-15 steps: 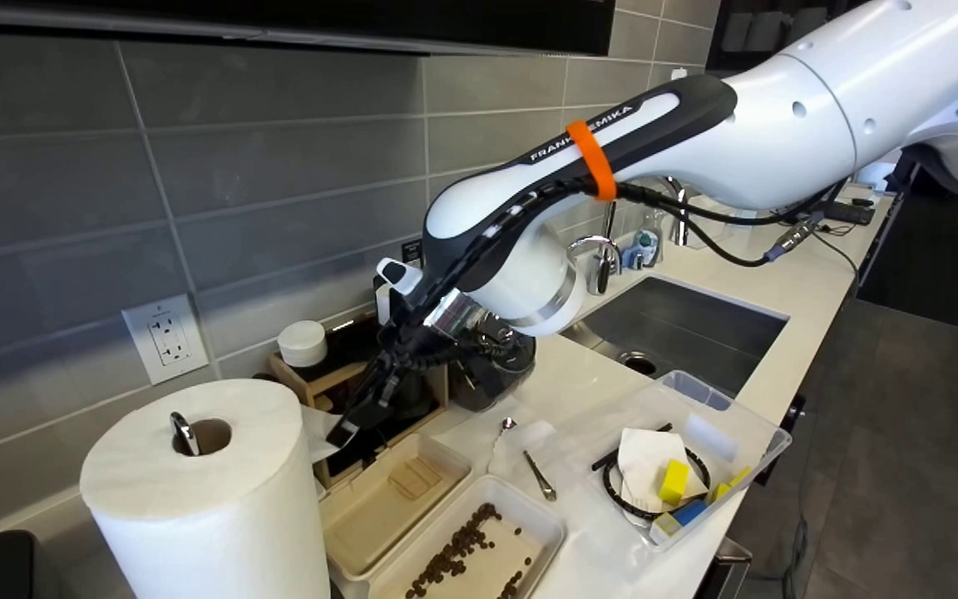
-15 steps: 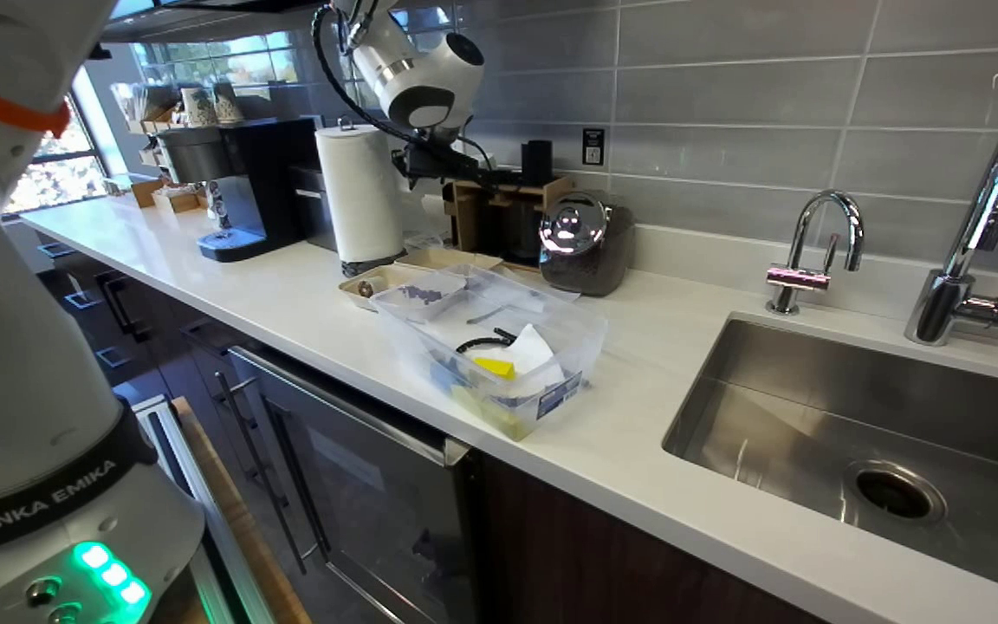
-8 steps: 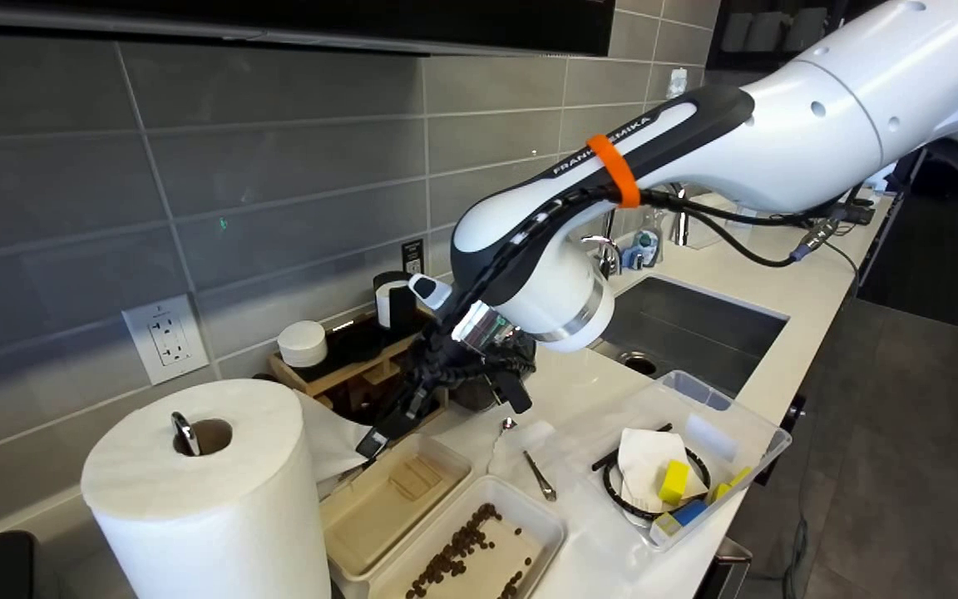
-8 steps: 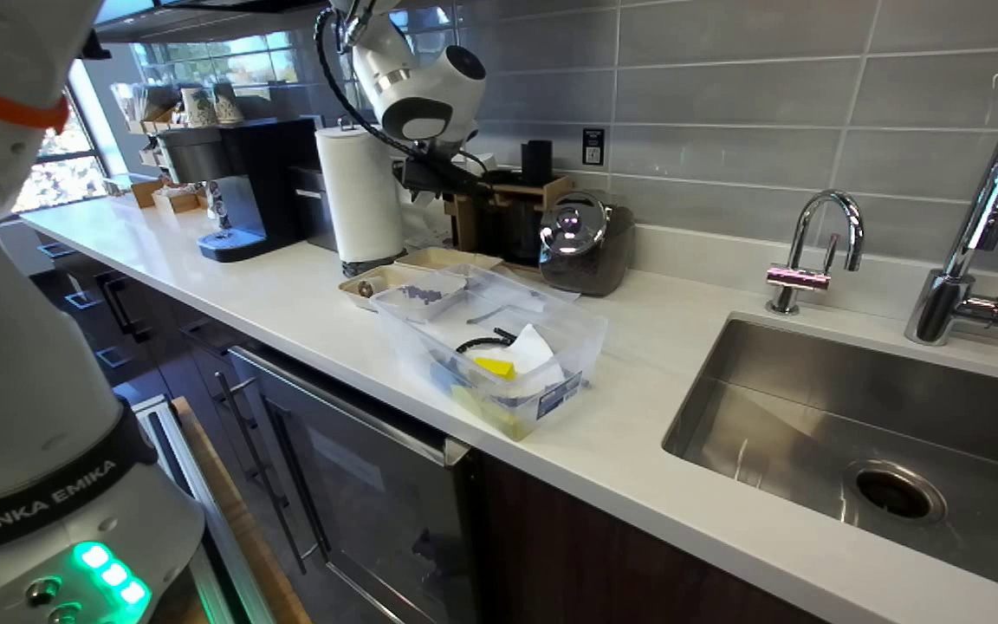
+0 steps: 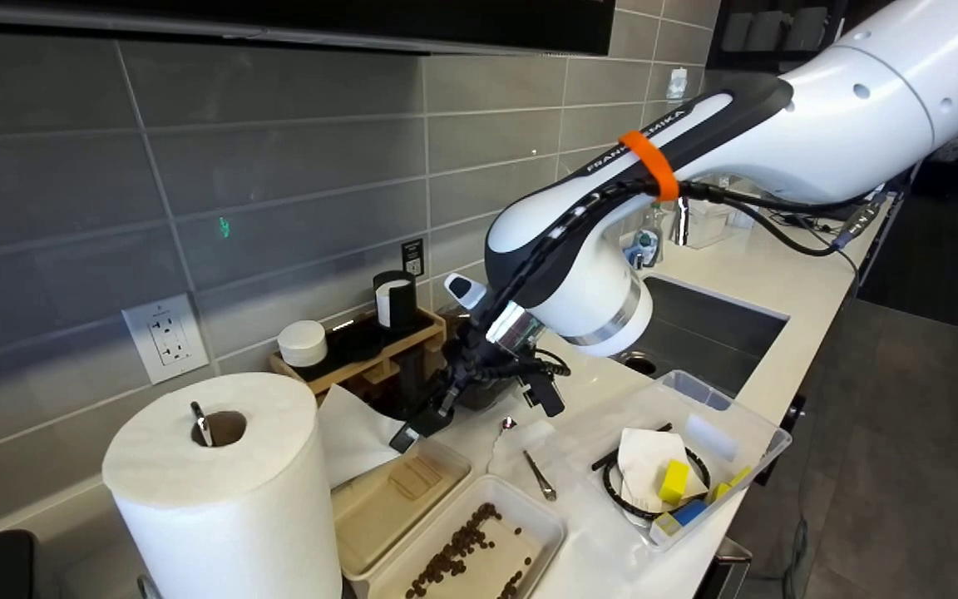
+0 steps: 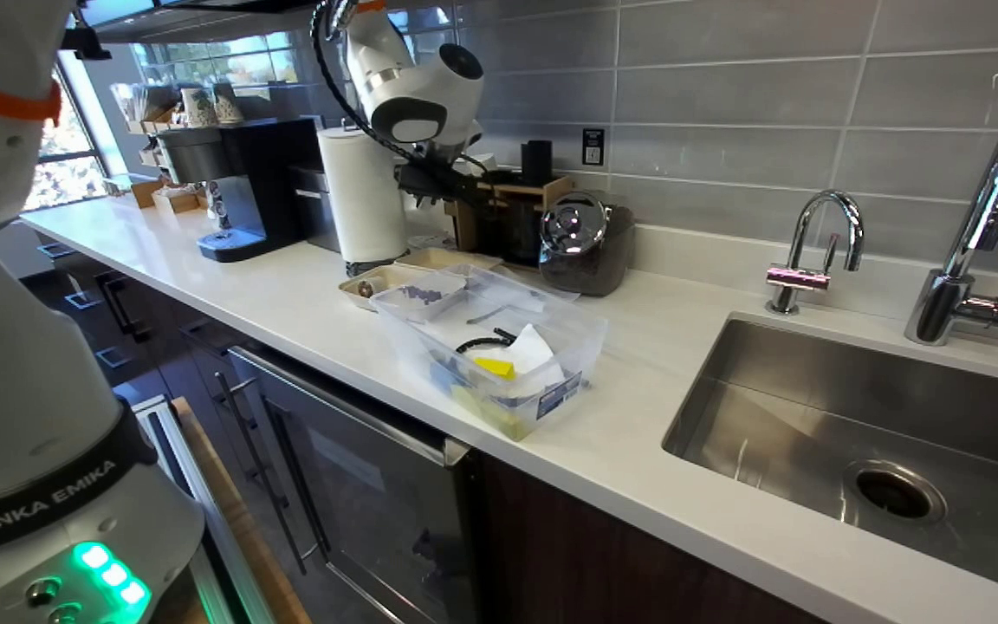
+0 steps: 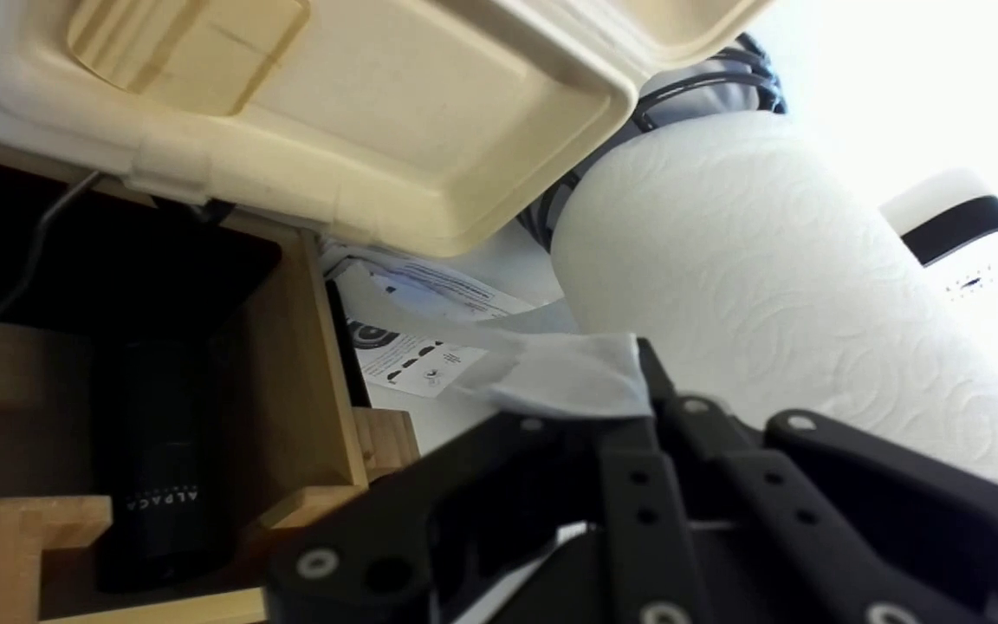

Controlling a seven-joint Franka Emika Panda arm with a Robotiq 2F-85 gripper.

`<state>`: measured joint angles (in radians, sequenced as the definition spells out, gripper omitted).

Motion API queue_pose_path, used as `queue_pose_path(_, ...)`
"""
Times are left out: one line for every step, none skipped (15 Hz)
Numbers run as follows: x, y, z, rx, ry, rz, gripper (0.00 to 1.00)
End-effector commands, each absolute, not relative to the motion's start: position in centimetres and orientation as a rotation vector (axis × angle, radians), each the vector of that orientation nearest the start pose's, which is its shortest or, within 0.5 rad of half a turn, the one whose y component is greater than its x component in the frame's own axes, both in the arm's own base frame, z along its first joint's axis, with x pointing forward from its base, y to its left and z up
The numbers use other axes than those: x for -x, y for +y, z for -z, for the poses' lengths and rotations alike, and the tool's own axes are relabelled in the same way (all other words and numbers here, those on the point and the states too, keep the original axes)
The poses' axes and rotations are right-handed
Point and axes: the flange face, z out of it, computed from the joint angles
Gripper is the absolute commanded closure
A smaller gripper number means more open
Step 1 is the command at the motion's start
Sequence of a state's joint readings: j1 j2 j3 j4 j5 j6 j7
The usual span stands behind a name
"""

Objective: Grab a paper towel and place it onto the bowl

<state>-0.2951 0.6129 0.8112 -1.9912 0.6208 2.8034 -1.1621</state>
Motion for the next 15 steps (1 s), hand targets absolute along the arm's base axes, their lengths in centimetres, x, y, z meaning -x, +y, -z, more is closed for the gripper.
queue_pose_path(-56.0,23.8,-26.9,2.282,-1.089,0.635,1.0)
queue_pose_path(-55.8,23.3,-27.2,2.292,-1.079,0.645,1.0)
queue_pose_path(-55.6,22.9,-27.4,2.3,-1.075,0.648,1.0)
queue_pose_path(-55.4,22.6,-27.6,2.306,-1.071,0.65,1.0)
queue_pose_path(-55.3,22.3,-27.9,2.313,-1.068,0.655,1.0)
queue_pose_path(-55.1,22.0,-28.0,2.317,-1.064,0.656,1.0)
queue_pose_path(-55.0,21.9,-28.1,2.318,-1.066,0.651,1.0)
queue_pose_path(-54.8,21.5,-28.2,2.331,-1.066,0.645,1.0)
queue_pose_path(-54.7,21.3,-28.3,2.336,-1.059,0.65,1.0)
queue_pose_path(-54.5,21.0,-28.5,2.345,-1.056,0.653,1.0)
queue_pose_path(-54.4,20.7,-28.7,2.354,-1.054,0.652,1.0)
queue_pose_path(-54.2,20.4,-28.9,2.361,-1.051,0.654,1.0)
queue_pose_path(-54.1,20.2,-29.1,2.368,-1.047,0.658,1.0)
queue_pose_path(-53.9,19.9,-29.3,2.379,-1.047,0.659,1.0)
queue_pose_path(-53.8,19.7,-29.6,2.387,-1.044,0.664,1.0)
